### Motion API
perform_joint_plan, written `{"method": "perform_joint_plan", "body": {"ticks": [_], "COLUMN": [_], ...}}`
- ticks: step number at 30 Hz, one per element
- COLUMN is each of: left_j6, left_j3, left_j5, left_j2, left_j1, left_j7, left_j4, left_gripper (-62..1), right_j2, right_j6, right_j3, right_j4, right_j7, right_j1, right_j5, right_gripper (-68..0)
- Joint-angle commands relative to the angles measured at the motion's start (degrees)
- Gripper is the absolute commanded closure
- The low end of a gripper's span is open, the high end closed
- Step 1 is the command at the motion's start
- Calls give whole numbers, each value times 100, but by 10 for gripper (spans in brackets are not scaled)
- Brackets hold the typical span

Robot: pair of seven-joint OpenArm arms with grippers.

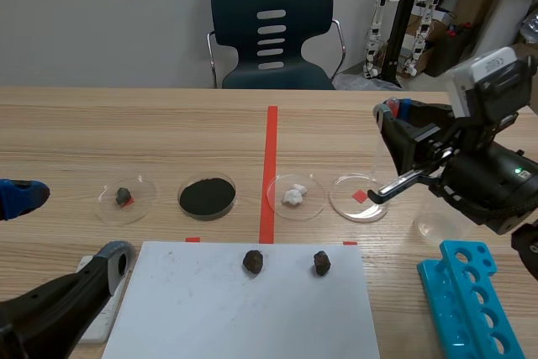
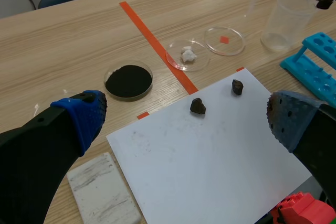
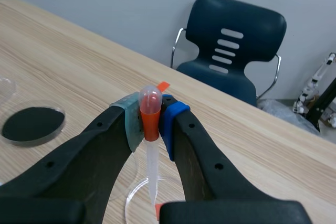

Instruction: Draw acid from the petri dish

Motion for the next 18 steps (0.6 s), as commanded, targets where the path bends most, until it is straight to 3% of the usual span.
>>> {"method": "perform_joint_plan", "body": {"ticks": [1,8,13,18], "left_j6": [-13,-13,-13,-13], "left_j3": [26,26,26,26], "left_j5": [-57,-57,-57,-57], "left_j2": [26,26,26,26], "left_j1": [15,15,15,15], "left_j7": [-81,-81,-83,-81], "left_j4": [35,35,35,35], "left_gripper": [-623,-623,-623,-623], "right_j2": [286,863,901,890], "right_j6": [-20,-11,37,579], "right_j3": [72,610,1268,1886], "right_j4": [404,1845,2608,3102], "right_j7": [83,85,179,535], "right_j1": [-216,-1711,-2879,-3877], "right_j5": [197,472,468,468], "right_gripper": [-66,-66,-66,-66]}}
